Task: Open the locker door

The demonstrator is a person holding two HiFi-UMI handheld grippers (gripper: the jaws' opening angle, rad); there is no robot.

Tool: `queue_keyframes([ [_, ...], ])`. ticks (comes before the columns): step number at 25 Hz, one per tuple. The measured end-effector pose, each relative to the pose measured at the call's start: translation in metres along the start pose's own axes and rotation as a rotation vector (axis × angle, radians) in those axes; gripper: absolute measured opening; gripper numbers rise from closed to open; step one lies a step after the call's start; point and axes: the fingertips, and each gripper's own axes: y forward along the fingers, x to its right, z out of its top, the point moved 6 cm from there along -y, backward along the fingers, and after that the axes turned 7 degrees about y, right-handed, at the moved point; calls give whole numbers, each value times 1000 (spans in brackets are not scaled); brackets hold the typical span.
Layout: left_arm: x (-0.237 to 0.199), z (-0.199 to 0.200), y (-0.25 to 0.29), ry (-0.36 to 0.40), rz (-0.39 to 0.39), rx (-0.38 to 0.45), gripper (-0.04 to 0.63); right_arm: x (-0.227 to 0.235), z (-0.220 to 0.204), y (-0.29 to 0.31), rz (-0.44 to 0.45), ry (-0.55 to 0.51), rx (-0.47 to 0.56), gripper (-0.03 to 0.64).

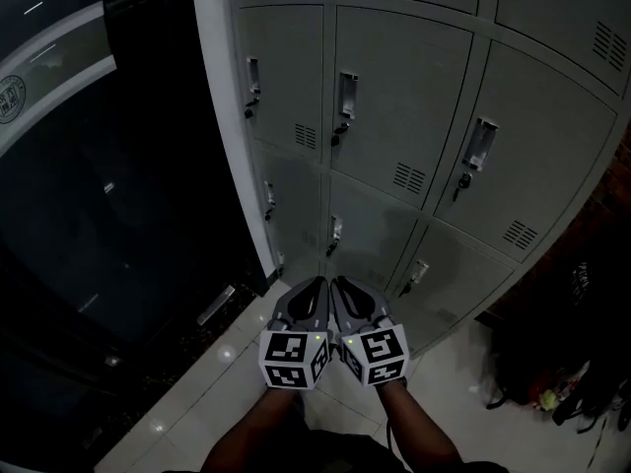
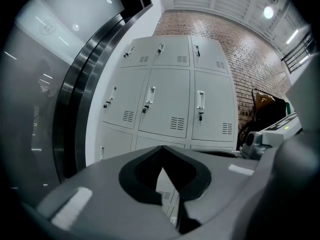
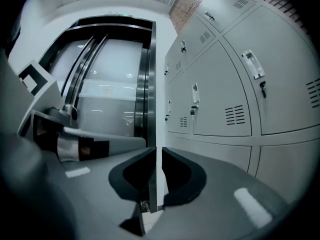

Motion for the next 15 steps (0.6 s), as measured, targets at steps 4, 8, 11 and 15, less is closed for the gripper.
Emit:
queue_keyframes([
  [4,-28,-15,29,-7,-11,9,6,17,-16,37,-25,10,2,17],
  [8,-51,-30,59,0,-21,15,6,40,-33,71,-57,21,13,42],
  [11,-65,-43,76,-2,-31,7,6,55,-50,94,-88,34,12,54],
  [15,-80,-61,98,-15,-52,-5,6,72,-74,124,-116,48,4,93],
])
